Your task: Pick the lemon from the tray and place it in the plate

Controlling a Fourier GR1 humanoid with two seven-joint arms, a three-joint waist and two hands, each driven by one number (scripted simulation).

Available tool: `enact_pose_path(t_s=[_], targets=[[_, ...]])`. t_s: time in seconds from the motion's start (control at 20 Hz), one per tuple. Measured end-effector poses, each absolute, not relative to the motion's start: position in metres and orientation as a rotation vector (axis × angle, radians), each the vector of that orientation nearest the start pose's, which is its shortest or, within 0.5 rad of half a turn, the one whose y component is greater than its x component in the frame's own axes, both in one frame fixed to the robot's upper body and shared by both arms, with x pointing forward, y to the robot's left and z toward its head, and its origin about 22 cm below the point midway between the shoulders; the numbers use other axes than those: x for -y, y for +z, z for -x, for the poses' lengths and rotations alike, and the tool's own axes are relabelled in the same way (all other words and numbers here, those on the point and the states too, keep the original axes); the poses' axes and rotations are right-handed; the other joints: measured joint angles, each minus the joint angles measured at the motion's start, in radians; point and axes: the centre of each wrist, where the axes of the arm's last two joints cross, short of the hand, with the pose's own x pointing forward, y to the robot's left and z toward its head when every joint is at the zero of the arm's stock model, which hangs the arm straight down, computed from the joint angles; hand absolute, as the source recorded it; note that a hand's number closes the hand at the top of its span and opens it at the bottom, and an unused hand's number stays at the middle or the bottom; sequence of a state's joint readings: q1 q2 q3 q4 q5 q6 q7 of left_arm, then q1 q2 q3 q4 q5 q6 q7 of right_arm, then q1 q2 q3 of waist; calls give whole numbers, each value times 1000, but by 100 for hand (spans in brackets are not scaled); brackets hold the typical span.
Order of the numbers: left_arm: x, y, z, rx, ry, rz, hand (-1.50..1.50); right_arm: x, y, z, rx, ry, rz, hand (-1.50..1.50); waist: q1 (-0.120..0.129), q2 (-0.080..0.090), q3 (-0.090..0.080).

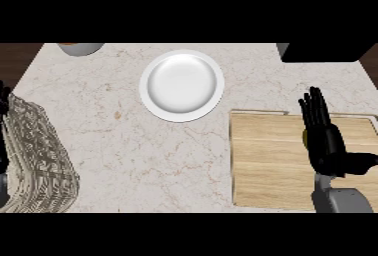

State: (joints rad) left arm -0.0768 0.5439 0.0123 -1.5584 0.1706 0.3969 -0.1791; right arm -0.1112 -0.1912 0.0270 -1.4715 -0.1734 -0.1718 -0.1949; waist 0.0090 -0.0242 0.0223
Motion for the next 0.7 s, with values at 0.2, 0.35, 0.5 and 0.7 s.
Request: enact_pose_path(t_s=[0.2, 0.35, 0.5, 0.7], targets=[[-332, 88, -268, 1867, -73, -494, 0, 235, 36, -291, 1795, -47, 176, -150, -4, 9, 1], [-325, 99, -275, 1824, -164, -444, 0, 232, 53, -308, 1831, 94, 319, 150, -7, 18, -9], [-323, 108, -277, 1788, -216, -413, 0, 261, 49, -308, 1781, 395, 599, -150, -20, 29, -14], [-311, 107, -286, 1710, -278, -395, 0, 240, 19, -302, 1690, 400, 727, -150, -25, 24, -1]])
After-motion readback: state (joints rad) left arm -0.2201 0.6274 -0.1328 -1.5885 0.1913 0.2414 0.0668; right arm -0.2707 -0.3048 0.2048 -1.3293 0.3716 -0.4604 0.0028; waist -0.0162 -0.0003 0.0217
